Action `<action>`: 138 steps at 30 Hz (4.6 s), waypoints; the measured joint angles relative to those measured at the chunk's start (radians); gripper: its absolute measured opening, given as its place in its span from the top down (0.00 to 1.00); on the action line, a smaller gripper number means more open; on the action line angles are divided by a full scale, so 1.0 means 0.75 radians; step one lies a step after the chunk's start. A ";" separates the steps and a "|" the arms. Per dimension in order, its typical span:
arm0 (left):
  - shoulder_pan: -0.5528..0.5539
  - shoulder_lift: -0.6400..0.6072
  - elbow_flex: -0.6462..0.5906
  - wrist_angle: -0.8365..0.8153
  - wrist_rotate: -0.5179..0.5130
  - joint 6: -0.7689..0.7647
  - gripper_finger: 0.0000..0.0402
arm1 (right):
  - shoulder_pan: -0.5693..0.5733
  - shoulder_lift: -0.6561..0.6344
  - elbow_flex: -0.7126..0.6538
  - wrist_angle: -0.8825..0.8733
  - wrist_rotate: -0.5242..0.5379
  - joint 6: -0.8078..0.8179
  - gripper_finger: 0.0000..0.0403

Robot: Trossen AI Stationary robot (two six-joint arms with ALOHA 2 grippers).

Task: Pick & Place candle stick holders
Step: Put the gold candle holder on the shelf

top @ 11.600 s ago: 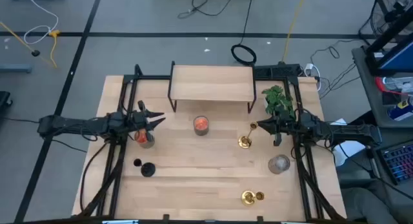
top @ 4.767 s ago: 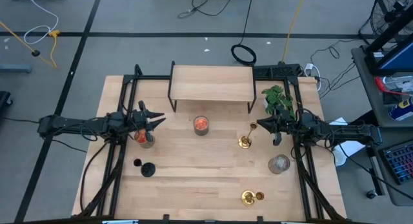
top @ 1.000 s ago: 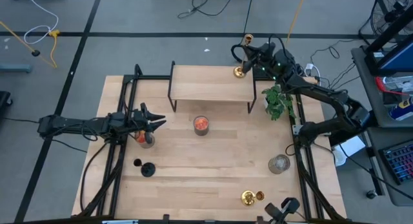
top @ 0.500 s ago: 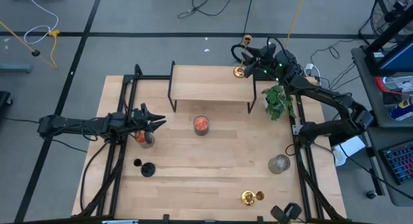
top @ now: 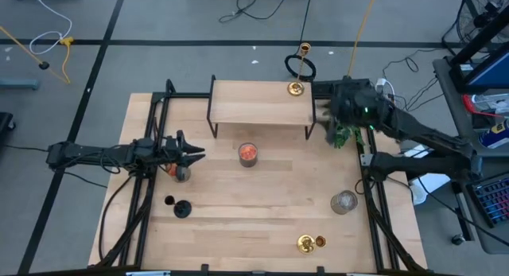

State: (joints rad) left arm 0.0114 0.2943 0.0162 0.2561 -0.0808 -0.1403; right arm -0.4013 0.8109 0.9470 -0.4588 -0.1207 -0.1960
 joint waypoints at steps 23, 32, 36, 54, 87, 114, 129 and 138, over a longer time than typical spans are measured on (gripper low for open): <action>0.000 0.000 0.000 0.243 0.002 0.004 0.74 | 0.974 -0.197 -1.007 1.199 -0.566 0.279 0.54; 0.000 0.000 0.000 0.254 0.002 -0.046 0.74 | 1.195 -0.005 -1.146 1.732 -0.324 0.241 0.54; 0.000 0.000 0.000 0.260 0.001 -0.062 0.74 | 1.245 0.148 -1.051 1.796 -0.323 0.213 0.54; 0.000 0.000 0.000 0.254 0.001 -0.064 0.74 | 1.263 0.795 -0.668 1.810 -0.474 0.383 0.54; 0.000 -0.001 0.000 0.364 -0.139 0.119 0.74 | 1.006 0.619 -0.577 2.098 -0.161 -0.037 0.95; 0.000 0.000 0.000 0.295 -0.138 0.115 0.74 | 0.089 1.157 0.445 1.504 0.671 0.073 0.97; 0.000 0.000 0.000 0.209 -0.138 0.116 0.74 | -0.040 1.262 0.447 1.458 0.757 0.257 0.96; 0.000 0.000 0.000 0.208 -0.137 0.115 0.74 | -0.041 1.268 0.448 1.447 0.826 0.238 0.95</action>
State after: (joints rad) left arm 0.0116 0.2943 0.0162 0.4122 -0.1838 -0.0544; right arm -0.4324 1.7617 1.2831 0.6264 0.4989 -0.0179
